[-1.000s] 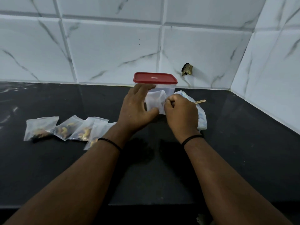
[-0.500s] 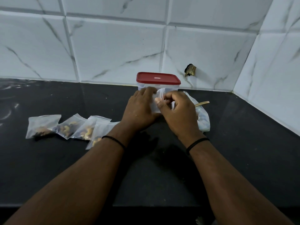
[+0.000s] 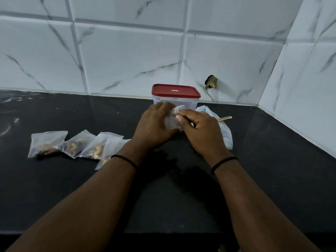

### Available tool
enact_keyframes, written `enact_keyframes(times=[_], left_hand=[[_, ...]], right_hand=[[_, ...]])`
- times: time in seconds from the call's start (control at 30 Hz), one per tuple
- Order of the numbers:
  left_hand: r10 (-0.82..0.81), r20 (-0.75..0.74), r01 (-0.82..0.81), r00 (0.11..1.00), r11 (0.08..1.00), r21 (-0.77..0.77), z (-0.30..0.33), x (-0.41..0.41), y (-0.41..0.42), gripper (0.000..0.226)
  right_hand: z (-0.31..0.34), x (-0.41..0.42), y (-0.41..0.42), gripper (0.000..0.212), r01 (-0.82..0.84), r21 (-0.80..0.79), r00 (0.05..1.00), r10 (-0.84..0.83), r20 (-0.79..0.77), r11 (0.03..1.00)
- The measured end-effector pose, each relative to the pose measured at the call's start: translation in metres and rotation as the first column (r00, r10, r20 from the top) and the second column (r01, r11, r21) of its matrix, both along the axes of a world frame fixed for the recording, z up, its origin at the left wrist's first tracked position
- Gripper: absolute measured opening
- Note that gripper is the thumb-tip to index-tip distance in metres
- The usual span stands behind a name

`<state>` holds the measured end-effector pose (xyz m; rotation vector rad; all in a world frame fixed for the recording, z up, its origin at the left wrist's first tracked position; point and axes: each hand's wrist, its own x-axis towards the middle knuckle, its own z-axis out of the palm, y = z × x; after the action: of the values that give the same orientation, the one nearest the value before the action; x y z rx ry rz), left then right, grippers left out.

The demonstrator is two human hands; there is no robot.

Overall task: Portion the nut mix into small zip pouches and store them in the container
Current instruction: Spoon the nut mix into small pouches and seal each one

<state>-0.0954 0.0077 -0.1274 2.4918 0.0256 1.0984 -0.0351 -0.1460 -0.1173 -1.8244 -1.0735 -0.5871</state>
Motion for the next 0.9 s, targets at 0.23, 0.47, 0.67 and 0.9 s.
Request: enact_keyframes(times=[0.23, 0.47, 0.67, 0.9], left_hand=[[0.002, -0.042, -0.004, 0.999, 0.999, -0.041, 0.000, -0.002, 0.003, 0.046], [-0.042, 0.004, 0.042, 0.999, 0.999, -0.012, 0.002, 0.001, -0.009, 0.049], [-0.053, -0.027, 0.049, 0.998, 0.989, -0.138, 0.001, 0.001, -0.013, 0.050], [-0.092, -0.110, 0.075, 0.990, 0.986, -0.150, -0.002, 0.016, -0.025, 0.056]], right_hand=[[-0.003, 0.008, 0.001, 0.035, 0.150, -0.061, 0.987, -0.146, 0.066, 0.987], [-0.003, 0.003, 0.002, 0.015, 0.081, -0.042, 0.997, -0.081, 0.007, 0.996], [0.008, 0.009, -0.013, 0.030, 0.160, 0.194, 0.977, -0.128, -0.168, 0.968], [0.016, 0.072, -0.052, 0.010, 0.468, -0.067, 0.856, -0.471, -0.212, 0.881]])
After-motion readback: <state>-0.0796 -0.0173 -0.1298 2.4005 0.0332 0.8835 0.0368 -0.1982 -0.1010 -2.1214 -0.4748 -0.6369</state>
